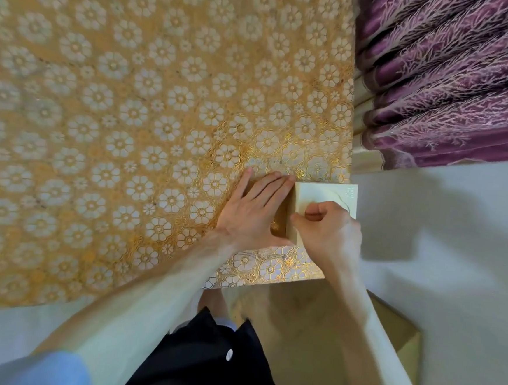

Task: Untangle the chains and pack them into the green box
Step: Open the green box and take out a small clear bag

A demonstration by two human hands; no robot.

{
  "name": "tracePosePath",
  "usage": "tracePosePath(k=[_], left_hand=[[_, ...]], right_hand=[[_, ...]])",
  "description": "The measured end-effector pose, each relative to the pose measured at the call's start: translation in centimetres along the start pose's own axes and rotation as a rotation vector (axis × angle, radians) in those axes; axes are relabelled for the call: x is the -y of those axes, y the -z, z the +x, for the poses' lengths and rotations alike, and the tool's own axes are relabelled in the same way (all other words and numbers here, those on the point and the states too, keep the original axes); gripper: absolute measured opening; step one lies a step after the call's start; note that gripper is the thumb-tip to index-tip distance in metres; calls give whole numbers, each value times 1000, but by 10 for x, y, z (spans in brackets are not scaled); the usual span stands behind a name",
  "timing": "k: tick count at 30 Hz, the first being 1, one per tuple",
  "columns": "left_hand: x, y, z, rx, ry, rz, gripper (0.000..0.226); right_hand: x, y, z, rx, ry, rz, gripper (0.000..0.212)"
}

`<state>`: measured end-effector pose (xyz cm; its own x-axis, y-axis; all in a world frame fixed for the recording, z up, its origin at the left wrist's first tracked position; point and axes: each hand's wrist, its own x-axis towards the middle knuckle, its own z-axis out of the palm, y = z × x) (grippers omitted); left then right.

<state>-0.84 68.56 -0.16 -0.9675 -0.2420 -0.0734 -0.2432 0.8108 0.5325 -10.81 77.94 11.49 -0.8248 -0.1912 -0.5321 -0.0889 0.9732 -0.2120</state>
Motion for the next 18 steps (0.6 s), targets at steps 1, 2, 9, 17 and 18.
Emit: tracePosePath(k=[1,2,9,17,18], left_hand=[[0,-1,0,4,1,9,124],[0,-1,0,5,3,15,124],[-5,6,2,-17,43,-21,123],[-13,11,4,-28,79,-4,121],[-14,12,4,-23,81,3,120]], right_hand=[[1,4,3,22,-15,8,19],[1,6,6,39,-27,13,18],[3,21,8,72,-61,71,15],[-16,44,6,163,-28,332,14],[-24,54,6,182,-20,425,13]])
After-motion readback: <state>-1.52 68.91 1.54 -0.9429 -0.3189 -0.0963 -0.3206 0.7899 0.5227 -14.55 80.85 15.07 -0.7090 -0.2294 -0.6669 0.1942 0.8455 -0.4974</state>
